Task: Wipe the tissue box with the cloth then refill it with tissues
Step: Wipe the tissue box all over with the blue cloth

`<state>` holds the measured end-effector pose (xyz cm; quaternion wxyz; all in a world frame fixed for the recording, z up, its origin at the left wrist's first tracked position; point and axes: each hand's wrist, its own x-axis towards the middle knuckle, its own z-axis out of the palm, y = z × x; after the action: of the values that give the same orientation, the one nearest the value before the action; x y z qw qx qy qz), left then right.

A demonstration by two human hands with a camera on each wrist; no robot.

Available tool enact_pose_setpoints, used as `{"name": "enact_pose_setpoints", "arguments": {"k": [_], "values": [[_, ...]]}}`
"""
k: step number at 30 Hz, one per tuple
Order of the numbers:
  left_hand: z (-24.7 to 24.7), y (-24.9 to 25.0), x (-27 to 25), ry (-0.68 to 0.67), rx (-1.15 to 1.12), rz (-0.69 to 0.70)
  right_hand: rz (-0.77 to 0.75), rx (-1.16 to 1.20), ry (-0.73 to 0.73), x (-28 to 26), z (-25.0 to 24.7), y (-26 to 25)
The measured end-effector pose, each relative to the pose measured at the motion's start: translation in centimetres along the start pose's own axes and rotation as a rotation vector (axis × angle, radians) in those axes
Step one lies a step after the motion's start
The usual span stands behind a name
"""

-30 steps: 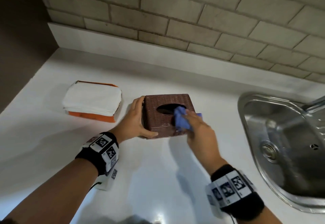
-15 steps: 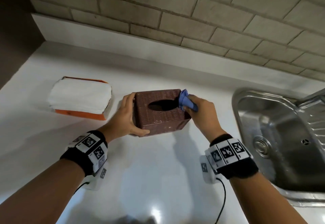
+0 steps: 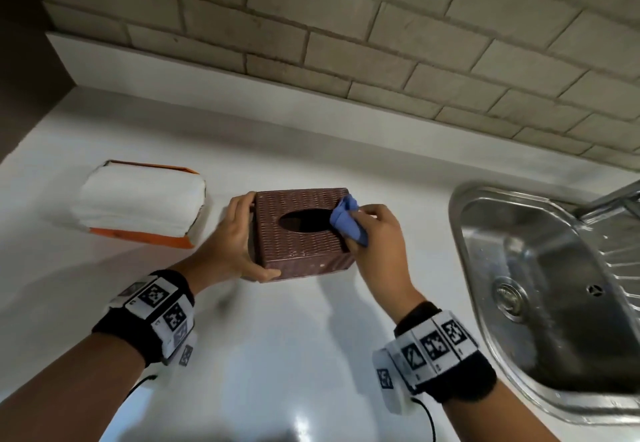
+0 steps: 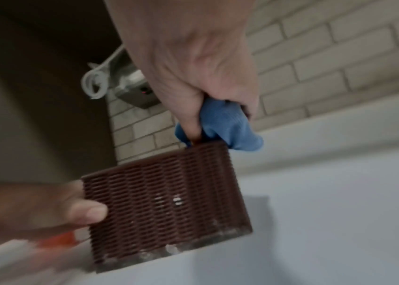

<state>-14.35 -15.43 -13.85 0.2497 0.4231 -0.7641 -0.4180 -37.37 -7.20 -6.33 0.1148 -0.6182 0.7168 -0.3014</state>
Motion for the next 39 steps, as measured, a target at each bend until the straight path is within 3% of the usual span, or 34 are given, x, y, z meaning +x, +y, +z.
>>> {"name": "enact_pose_setpoints", "arguments": {"k": [5,8,12,19,23,27,30,35,39], "values": [[-0.1,-0.2,-0.1,-0.013,-0.027,-0.017,0.187,-0.084,0.055,2.1,-2.6,3.9],[0.0,-0.2,-0.1,-0.001,-0.014,-0.015,0.215,0.079,0.093,2.1,-4.1,3.7],[0.0,-0.2,0.0,-0.024,0.008,-0.039,0.087,0.138,-0.082,0.6,-1.8,1.1],[0.2,0.1,-0.3,-0.008,0.017,-0.047,0.138,0.039,0.059,1.7,-1.5,1.3],[0.3,0.0,-0.3,-0.005,0.035,-0.05,0.076,0.062,0.036,1.1,-1.2,0.1],[0.4,0.0,-0.4,-0.001,0.025,-0.054,0.131,0.027,0.065,2.0,-0.9,0.6],[0.5,0.1,-0.4,0.003,0.029,-0.045,0.034,-0.012,0.051,1.7,-0.3,0.0],[0.6,0.3,-0.5,0.006,0.039,-0.052,0.107,-0.138,0.073,1.6,0.2,0.6],[0.6,0.4,-0.4,0.009,0.054,-0.052,-0.01,-0.143,0.084,-2.1,2.8,-3.7]]}}
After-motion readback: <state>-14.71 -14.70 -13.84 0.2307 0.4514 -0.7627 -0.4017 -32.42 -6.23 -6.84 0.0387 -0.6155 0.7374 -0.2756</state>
